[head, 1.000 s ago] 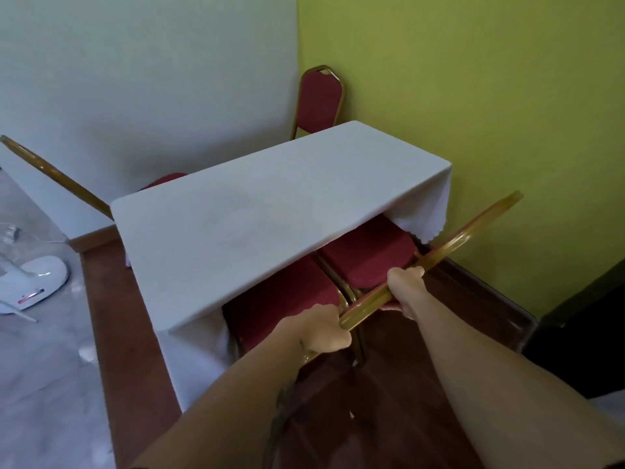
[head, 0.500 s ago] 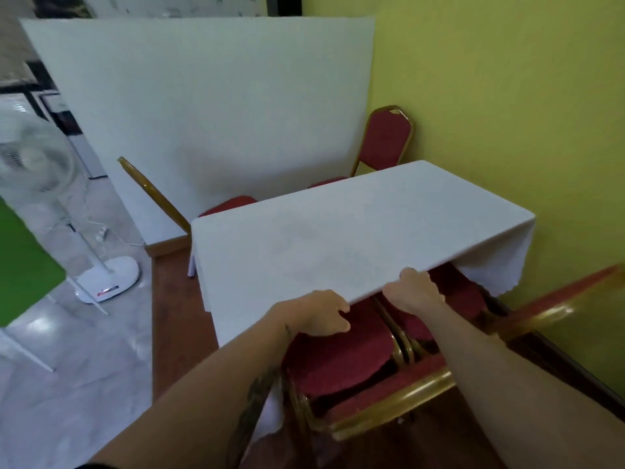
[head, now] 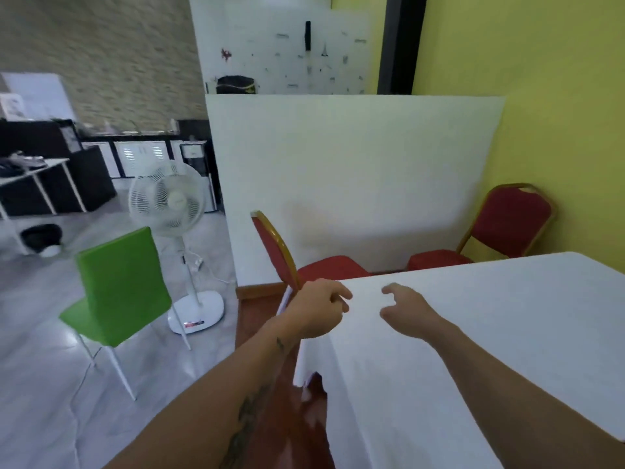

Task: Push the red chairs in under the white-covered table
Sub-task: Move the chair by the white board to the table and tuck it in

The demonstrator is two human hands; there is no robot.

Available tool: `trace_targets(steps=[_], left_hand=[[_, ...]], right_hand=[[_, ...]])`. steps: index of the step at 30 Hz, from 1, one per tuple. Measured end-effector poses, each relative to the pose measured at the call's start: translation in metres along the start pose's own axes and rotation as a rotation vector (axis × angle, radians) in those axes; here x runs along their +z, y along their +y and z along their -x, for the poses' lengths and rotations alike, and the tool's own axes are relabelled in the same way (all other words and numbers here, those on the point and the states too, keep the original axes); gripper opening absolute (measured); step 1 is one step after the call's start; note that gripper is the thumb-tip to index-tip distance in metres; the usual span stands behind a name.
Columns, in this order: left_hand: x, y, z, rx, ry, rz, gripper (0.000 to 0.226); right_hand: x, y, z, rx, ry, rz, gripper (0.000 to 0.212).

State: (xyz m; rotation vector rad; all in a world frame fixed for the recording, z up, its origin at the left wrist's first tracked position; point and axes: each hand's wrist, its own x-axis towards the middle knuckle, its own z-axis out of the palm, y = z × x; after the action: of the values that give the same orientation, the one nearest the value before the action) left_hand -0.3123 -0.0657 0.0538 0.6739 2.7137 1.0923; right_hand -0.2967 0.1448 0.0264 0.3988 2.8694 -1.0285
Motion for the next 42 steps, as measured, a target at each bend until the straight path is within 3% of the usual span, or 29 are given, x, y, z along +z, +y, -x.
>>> trace_targets(steps=[6,14,22,26,29,36,42], left_hand=[[-0.081,-0.076,-0.041,-0.089,0.188,-0.016,0.036],[-0.138,-0.160,-0.134,-0.135,0.288,-0.247,0.035],[-0.182,-0.216,-0.261,0.021,0.164,-0.712,0.040],[-0.192,-0.250,-0.309,0.098,0.110,-0.869,0.046],[-0.199,-0.276,-0.345,0.133,0.078,-0.924,0.061],[-0.196,-0.330,-0.427,0.255,-0.036,-1.004,0.070],[-0.205,-0.372,-0.498,0.368,-0.252,-1.070,0.051]], right_hand=[[0.043,-0.087,-0.078,-0.096,-0.072,0.015,0.065],[0.083,-0.153,-0.210,-0.150,-0.101,0.008,0.069],[0.111,-0.194,-0.356,-0.130,-0.178,-0.022,0.066],[0.134,-0.208,-0.401,-0.114,-0.249,0.029,0.054],[0.150,-0.214,-0.423,-0.097,-0.281,0.039,0.041],[0.184,-0.232,-0.472,0.003,-0.317,0.081,0.073],[0.203,-0.251,-0.507,0.110,-0.312,0.188,0.046]])
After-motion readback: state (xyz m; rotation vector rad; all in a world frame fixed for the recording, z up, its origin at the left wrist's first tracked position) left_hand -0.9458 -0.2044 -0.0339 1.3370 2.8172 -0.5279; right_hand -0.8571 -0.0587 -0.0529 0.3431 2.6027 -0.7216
